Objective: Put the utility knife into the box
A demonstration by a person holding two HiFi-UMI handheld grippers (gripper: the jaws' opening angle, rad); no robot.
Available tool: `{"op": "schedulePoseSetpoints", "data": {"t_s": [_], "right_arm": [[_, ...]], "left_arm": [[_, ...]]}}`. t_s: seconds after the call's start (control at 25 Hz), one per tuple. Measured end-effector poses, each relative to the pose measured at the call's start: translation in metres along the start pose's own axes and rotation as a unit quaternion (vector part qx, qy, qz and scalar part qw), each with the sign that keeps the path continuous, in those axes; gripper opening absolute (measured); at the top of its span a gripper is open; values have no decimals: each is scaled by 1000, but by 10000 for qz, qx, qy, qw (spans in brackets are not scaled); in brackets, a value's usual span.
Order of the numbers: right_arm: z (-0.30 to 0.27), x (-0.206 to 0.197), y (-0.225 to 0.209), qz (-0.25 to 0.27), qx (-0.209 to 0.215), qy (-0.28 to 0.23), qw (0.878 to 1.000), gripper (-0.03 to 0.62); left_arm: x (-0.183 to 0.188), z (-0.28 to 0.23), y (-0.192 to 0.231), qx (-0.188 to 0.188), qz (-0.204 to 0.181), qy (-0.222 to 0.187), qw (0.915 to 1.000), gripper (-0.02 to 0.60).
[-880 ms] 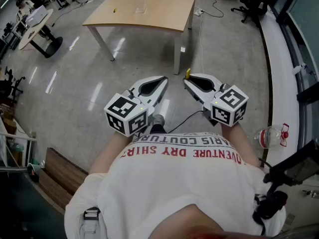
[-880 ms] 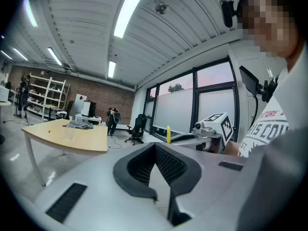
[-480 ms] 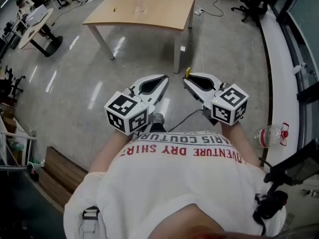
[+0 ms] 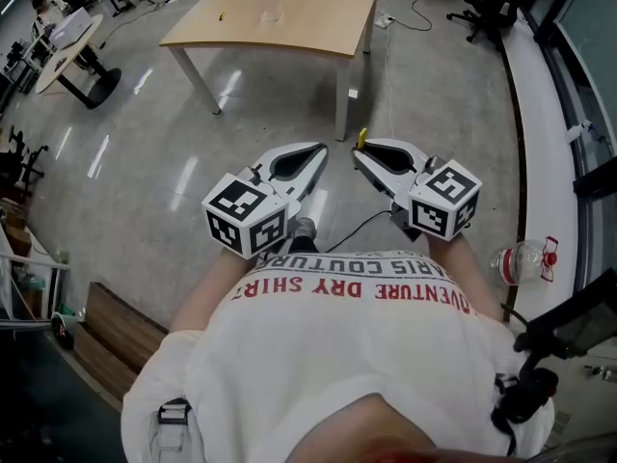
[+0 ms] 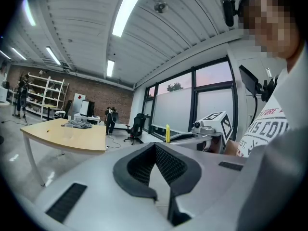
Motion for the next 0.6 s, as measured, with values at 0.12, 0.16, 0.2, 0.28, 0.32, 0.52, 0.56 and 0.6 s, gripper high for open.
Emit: {"op": "schedulePoseSetpoints", "data": {"t_s": [0.12,0.16,0.2,0.28,0.32,0.52,0.56,0.6], "right_arm": [[-3,5,0,13,9,-25,10000,44],[-4,6,-1,28,12,-35,10000,44],[-5,7,-2,48,22,-40,10000,44],[-7,7,-7,77,62,-25,9999,44],[-8,5,-11,79,80,-8,9999,44],[-38,5,-33,56,153,42,9999,44],[-49,6,-36,37,188,64,9998,44],[-61,6,-41,17,217,85,9997,44]], "left_arm": [[4,2,3,8,-14,-27,10000,2],[4,3,5,27,-24,-38,10000,2],[4,3,6,54,-35,-51,10000,2],[3,0,9,118,-45,-71,9999,2],[1,-3,11,140,-41,-76,9999,2],[-3,-5,49,350,85,-110,9993,2],[-5,-3,61,424,134,-105,9990,2],[-7,-1,75,490,179,-98,9986,2]]}}
Point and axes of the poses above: the fingertips, and each gripper's own axes: z backward along the fingers, y to its left, x out of its top, the point moved 4 cm from there along z, backward along the fingers, and after that the axes turned 3 degrees about -z, right-handed, at the moved point
